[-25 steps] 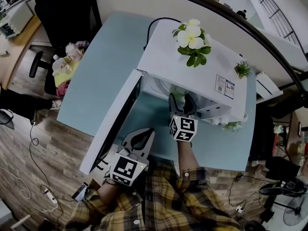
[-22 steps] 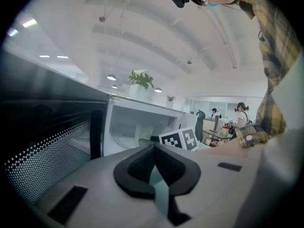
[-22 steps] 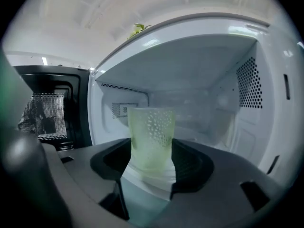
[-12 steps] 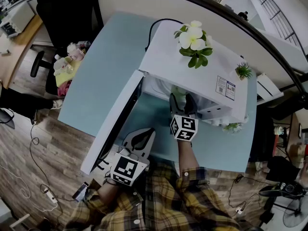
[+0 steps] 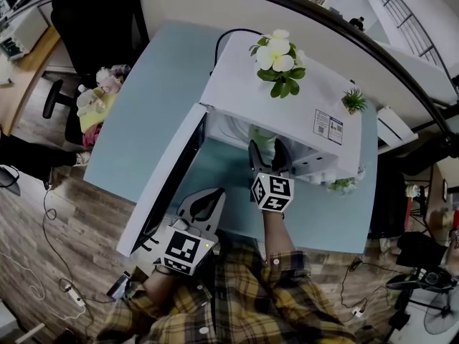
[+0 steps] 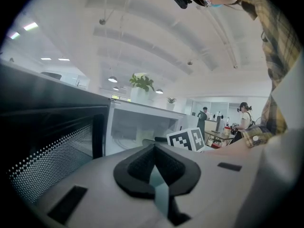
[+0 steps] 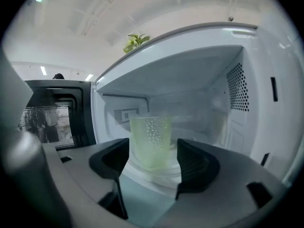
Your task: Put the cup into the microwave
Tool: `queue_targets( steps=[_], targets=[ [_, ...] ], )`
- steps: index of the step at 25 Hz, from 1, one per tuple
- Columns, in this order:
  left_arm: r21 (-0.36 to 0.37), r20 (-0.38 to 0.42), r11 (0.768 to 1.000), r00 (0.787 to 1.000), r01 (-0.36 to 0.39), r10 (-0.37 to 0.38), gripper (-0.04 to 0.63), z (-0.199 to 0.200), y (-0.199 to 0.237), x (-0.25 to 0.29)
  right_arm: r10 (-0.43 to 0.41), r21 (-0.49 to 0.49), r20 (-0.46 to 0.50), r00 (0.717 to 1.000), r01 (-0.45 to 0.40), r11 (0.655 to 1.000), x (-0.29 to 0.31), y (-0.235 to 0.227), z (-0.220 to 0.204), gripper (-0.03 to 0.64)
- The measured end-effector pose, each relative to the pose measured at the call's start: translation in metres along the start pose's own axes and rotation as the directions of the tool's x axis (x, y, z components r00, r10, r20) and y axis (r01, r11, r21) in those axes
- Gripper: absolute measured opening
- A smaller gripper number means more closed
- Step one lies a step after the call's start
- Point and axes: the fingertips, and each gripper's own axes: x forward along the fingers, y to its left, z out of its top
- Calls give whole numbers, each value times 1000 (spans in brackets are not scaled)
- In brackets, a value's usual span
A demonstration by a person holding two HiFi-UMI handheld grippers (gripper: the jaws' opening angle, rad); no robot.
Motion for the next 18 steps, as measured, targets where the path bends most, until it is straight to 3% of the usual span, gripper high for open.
queue_targets(
  steps=[12,18],
  targets=[
    [16,53,1000,998,-26,26,-8,16,1,-8,76,-44,30,997,-74,996,-35,15,27,298],
    [25,61,999,997,-48,46,-8,16,6,-13,97,-48,103,990,-92,995,-64,20,59,296]
  ],
)
